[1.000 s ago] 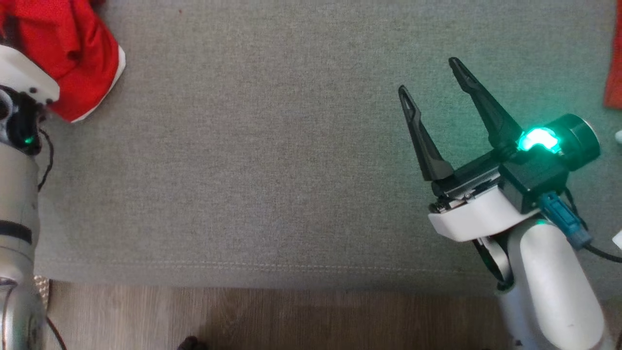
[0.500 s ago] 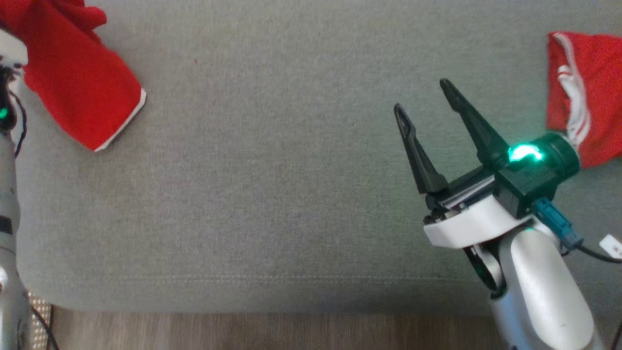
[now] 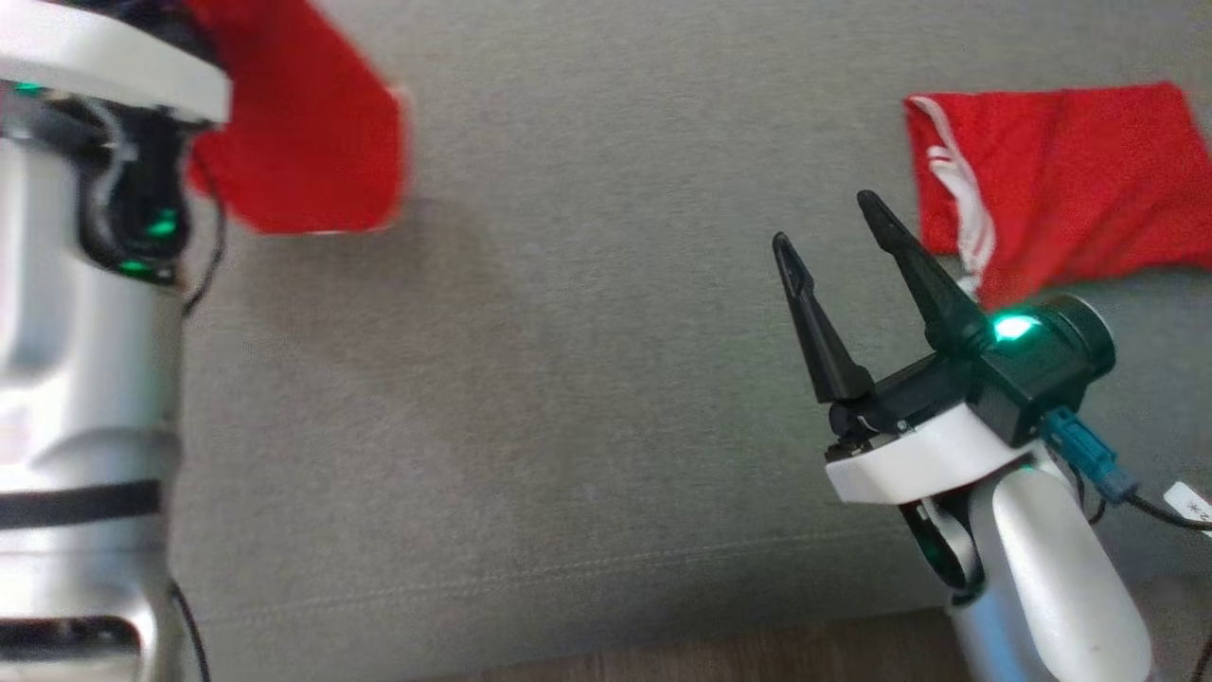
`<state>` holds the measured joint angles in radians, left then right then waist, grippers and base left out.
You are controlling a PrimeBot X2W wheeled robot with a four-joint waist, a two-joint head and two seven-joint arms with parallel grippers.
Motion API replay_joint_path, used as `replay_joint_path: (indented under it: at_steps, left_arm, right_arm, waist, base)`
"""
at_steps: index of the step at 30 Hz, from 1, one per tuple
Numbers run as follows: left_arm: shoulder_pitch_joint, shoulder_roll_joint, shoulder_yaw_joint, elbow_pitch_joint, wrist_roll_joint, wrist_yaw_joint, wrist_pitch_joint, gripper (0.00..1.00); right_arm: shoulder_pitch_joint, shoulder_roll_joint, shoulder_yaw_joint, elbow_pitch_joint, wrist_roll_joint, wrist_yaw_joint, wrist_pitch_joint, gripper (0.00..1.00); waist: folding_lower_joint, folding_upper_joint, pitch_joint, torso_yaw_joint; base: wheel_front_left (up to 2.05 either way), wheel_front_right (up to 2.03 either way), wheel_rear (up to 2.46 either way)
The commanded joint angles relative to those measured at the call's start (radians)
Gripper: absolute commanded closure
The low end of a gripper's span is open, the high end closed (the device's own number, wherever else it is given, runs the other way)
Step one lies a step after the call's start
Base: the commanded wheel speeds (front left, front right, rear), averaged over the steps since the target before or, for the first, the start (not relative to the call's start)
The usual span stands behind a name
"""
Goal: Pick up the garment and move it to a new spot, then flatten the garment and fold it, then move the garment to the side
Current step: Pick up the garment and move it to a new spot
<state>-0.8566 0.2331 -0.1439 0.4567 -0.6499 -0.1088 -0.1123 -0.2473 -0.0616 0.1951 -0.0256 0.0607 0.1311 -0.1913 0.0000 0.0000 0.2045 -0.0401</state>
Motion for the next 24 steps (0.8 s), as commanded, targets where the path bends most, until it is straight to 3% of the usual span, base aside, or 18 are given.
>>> replay_joint_path:
  at_steps: [1, 6, 10, 12, 13, 14, 15, 18, 24]
  left_arm:
    - [-0.024, 0.027, 0.015, -0.078, 0.001, 0.017, 0.013, 1.00]
    - [0.006, -0.048, -0.046, -0.183, 0.026, 0.082, 0.050, 1.00]
    - [0.040, -0.089, -0.112, -0.174, 0.068, 0.118, 0.068, 1.00]
    - [0.061, -0.104, -0.140, -0.146, 0.085, 0.129, 0.068, 0.82]
    - [0.071, -0.110, -0.155, -0.129, 0.093, 0.131, 0.069, 0.67]
    - [0.080, -0.119, -0.168, -0.112, 0.095, 0.131, 0.067, 0.38]
    - [0.089, -0.128, -0.181, -0.096, 0.094, 0.130, 0.063, 0.00]
    - [0.107, -0.152, -0.231, -0.054, 0.100, 0.116, 0.047, 0.00]
    - [0.162, -0.180, -0.383, -0.044, 0.060, 0.048, 0.031, 0.00]
  right_arm:
    - [0.001, 0.011, 0.022, -0.028, 0.012, 0.000, -0.010, 0.00]
    - [-0.007, 0.011, 0.032, -0.026, 0.035, 0.000, -0.026, 0.00]
    - [-0.016, 0.011, 0.040, -0.025, 0.055, 0.000, -0.039, 0.00]
    - [-0.020, 0.011, 0.042, -0.024, 0.062, 0.000, -0.045, 0.00]
    - [-0.021, 0.011, 0.042, -0.023, 0.065, 0.000, -0.047, 0.00]
    - [-0.022, 0.011, 0.040, -0.022, 0.068, 0.000, -0.050, 0.00]
    - [-0.023, 0.011, 0.040, -0.021, 0.070, 0.000, -0.052, 0.00]
    - [-0.023, 0.011, 0.043, -0.021, 0.073, 0.000, -0.058, 0.00]
    - [-0.024, 0.011, 0.039, -0.012, 0.070, 0.000, -0.065, 0.00]
  waist:
    - [0.0000, 0.0000, -0.009, -0.040]
    - [0.0000, 0.0000, 0.005, -0.108]
    - [0.0000, 0.0000, 0.031, -0.162]
    - [0.0000, 0.0000, 0.045, -0.185]
    - [0.0000, 0.0000, 0.052, -0.195]
    - [0.0000, 0.0000, 0.060, -0.203]
    - [0.0000, 0.0000, 0.067, -0.210]
    - [0.0000, 0.0000, 0.086, -0.225]
    - [0.0000, 0.0000, 0.090, -0.214]
  base:
    - [0.00, 0.00, 0.00]
    - [0.00, 0.00, 0.00]
    - [0.00, 0.00, 0.00]
    - [0.00, 0.00, 0.00]
    - [0.00, 0.00, 0.00]
    - [0.00, 0.00, 0.00]
    - [0.00, 0.00, 0.00]
    - [0.00, 0.00, 0.00]
    - [0.00, 0.00, 0.00]
